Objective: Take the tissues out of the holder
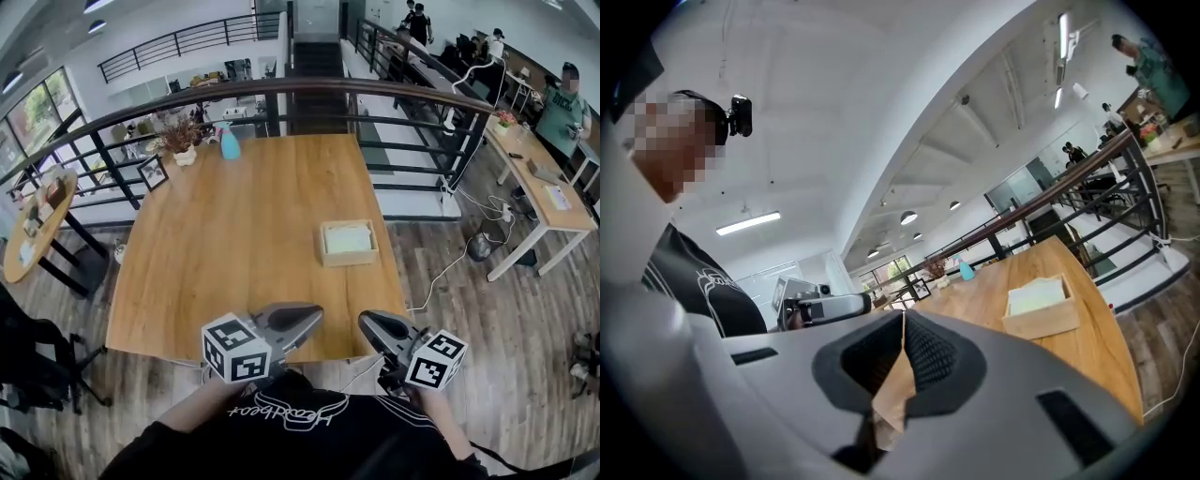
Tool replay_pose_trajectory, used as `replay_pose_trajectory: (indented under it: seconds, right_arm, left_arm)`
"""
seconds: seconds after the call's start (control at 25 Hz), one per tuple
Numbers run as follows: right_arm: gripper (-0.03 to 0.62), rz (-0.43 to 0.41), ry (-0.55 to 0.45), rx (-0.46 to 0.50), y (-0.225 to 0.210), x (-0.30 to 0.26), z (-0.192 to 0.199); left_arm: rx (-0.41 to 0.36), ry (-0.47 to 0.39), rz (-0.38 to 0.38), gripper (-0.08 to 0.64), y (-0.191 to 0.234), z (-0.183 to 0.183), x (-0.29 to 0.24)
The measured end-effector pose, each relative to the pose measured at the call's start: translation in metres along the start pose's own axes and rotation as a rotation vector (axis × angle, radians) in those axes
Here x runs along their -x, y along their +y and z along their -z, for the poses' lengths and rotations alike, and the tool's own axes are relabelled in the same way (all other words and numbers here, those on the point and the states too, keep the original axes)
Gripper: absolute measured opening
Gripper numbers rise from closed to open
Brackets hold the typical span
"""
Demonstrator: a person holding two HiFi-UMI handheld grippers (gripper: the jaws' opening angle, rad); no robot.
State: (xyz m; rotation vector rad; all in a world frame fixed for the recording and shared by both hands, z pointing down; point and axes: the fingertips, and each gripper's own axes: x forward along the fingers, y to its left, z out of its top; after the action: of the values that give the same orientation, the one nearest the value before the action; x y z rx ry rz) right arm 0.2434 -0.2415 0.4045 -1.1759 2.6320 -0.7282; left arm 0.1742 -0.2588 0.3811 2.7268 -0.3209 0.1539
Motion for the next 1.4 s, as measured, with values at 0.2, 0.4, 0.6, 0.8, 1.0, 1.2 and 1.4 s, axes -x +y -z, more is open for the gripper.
replay_pose_trajectory:
  seconds: [0.2,0.4,0.6,0.8,1.0,1.2,1.4]
  right_arm:
    - [0.018,0.018,-0.011,-0.010,-0.021,-0.007,-0.005]
    - [0.018,0.031,-0.034,-0.027,-0.046,-0.017,-0.022]
    - [0.018,0.057,-0.048,-0.044,-0.082,-0.031,-0.038]
    - [0.018,0.069,-0.024,-0.059,-0.104,-0.052,-0.038]
    - [0.018,0.075,0.009,-0.057,-0.123,-0.081,-0.033]
    - [0.018,0.081,0.045,-0.059,-0.141,-0.102,-0.031]
    - [0.018,0.074,0.066,-0.071,-0.158,-0.119,-0.030]
  left_arm:
    - [-0.003,0.012,0.016,0.014,0.017,-0.005,-0.015]
    - [-0.005,0.020,0.033,0.014,0.044,-0.018,-0.036]
    - [0.003,0.025,0.052,0.014,0.079,-0.030,-0.063]
    - [0.020,0.025,0.060,0.014,0.109,-0.037,-0.078]
    - [0.043,0.027,0.047,0.014,0.145,-0.035,-0.079]
    - [0.068,0.028,0.034,0.014,0.173,-0.033,-0.083]
    - [0.087,0.039,0.023,0.014,0.195,-0.030,-0.087]
